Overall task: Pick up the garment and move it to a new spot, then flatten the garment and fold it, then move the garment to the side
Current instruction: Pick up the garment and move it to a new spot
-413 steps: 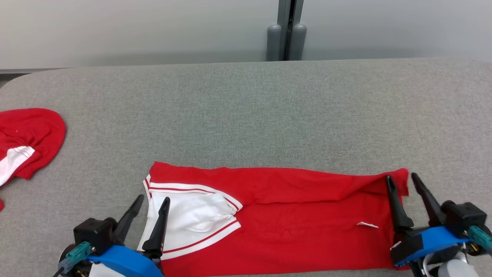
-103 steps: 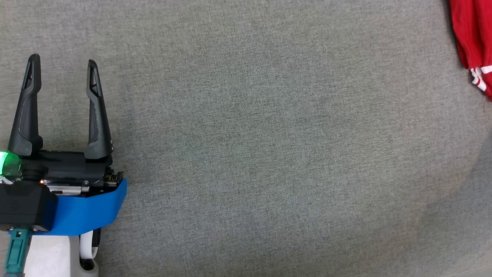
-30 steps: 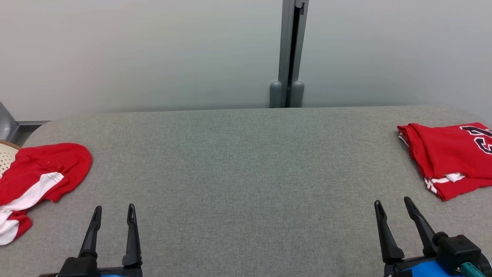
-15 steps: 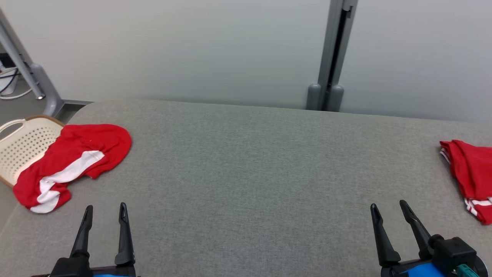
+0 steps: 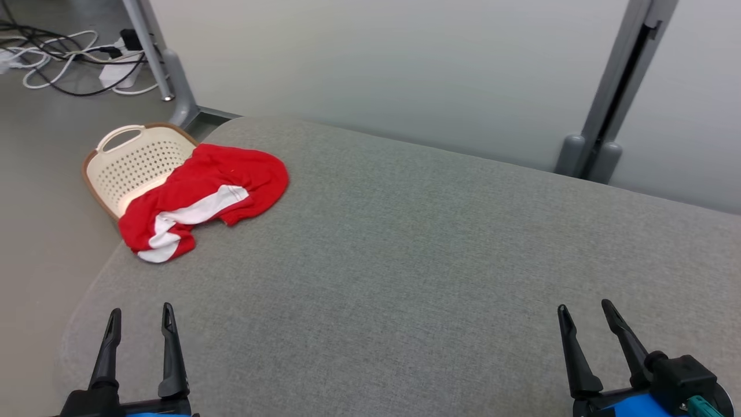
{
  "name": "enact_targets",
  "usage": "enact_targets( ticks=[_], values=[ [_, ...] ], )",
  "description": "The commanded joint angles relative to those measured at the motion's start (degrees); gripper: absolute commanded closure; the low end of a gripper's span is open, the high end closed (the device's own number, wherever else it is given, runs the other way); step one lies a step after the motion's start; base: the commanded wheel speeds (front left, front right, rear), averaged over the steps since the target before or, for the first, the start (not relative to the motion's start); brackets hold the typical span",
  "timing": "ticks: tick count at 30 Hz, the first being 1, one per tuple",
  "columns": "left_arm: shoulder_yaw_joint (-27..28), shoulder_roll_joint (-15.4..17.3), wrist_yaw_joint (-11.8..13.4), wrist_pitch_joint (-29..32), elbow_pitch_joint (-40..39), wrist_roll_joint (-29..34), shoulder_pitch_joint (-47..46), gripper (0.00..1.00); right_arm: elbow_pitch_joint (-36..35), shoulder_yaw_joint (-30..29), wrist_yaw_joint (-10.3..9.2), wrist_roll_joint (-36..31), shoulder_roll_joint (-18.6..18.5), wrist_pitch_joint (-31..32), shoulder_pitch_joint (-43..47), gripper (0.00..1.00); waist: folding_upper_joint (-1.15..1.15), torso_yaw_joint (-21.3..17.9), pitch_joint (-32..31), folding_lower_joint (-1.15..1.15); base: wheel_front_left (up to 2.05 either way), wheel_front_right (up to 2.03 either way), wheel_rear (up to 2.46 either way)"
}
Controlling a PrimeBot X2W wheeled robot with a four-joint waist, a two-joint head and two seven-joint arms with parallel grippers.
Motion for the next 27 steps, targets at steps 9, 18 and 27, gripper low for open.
enact_targets(
  ticks=[9,18,27],
  values=[
    [0.9,0.6,0.4,-0.1,-0.9,-0.6,1.0,0.00,0.6,0.1,0.00,0.5,0.0,-0.5,-1.2,0.00,0.00,5.8,1.1,0.00,0.00,0.00,0.00],
    [1.6,1.1,0.9,-0.1,-1.3,-0.9,1.8,0.00,1.3,1.0,-0.01,0.8,0.0,-0.7,-1.4,0.00,0.00,5.8,1.0,0.00,0.00,0.00,0.00],
    [3.0,3.2,-0.4,-0.1,1.5,-3.1,-5.3,0.00,0.2,0.7,-0.01,-0.3,-0.5,-0.1,-2.6,0.00,0.00,2.2,3.3,0.00,0.00,0.00,0.00]
  ],
)
